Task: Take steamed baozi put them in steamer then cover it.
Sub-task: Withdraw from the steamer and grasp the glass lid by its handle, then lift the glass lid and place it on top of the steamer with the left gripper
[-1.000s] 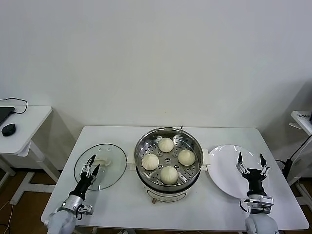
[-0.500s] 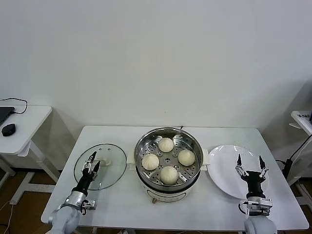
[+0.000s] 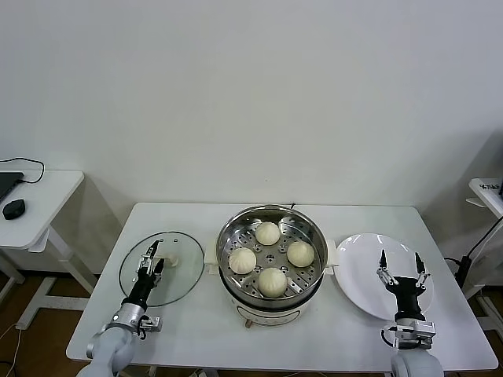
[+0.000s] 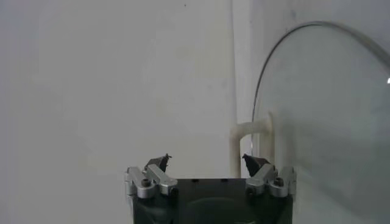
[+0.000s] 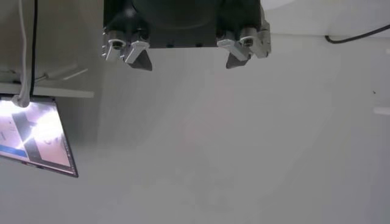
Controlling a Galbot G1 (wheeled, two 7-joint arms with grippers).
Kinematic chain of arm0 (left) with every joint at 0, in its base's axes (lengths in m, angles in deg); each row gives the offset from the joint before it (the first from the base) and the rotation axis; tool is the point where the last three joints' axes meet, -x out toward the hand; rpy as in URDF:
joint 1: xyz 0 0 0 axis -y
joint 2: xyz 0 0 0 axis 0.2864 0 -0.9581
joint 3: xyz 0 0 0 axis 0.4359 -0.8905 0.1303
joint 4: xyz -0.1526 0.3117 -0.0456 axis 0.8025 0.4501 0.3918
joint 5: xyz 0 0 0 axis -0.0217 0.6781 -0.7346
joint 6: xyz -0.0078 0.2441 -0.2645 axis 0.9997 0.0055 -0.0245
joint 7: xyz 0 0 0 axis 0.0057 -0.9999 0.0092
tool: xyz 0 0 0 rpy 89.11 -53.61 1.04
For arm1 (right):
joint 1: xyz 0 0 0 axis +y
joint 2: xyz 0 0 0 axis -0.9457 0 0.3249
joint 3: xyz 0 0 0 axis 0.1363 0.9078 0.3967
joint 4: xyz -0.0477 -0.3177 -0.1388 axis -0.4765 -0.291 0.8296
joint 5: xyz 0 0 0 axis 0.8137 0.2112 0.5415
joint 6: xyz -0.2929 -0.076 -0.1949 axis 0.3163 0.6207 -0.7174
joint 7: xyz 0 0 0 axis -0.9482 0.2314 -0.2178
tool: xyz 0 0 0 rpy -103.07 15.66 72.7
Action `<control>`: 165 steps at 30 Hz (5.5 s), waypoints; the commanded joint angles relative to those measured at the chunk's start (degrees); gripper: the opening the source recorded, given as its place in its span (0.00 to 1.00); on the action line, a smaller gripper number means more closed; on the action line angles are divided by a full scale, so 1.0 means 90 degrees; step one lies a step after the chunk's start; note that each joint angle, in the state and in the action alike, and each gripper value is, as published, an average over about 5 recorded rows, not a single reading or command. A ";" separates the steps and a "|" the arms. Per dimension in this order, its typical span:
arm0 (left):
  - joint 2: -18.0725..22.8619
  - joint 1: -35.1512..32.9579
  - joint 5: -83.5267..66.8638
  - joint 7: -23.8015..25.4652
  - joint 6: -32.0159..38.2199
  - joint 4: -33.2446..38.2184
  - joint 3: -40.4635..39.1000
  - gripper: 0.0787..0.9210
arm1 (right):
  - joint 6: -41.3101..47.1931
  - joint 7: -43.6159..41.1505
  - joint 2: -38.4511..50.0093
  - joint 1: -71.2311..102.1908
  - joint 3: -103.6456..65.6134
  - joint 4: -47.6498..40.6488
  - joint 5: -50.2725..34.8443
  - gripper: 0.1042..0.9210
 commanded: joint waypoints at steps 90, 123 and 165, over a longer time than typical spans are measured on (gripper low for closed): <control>-0.0087 0.0758 0.0286 0.4138 -0.5054 0.5384 -0.4379 0.13 | 0.0143 0.0016 -0.0152 -0.0229 0.0030 -0.0226 0.0313 0.88; 0.1333 0.1280 0.1613 0.4445 -0.5289 0.3763 -0.4831 0.13 | 0.0456 0.0014 -0.0201 -0.0447 0.0142 -0.0347 0.0332 0.88; 0.1435 0.1053 0.2132 0.4185 -0.5053 0.3296 -0.4780 0.13 | 0.0437 -0.0001 -0.0168 -0.0483 0.0105 -0.0374 0.0310 0.88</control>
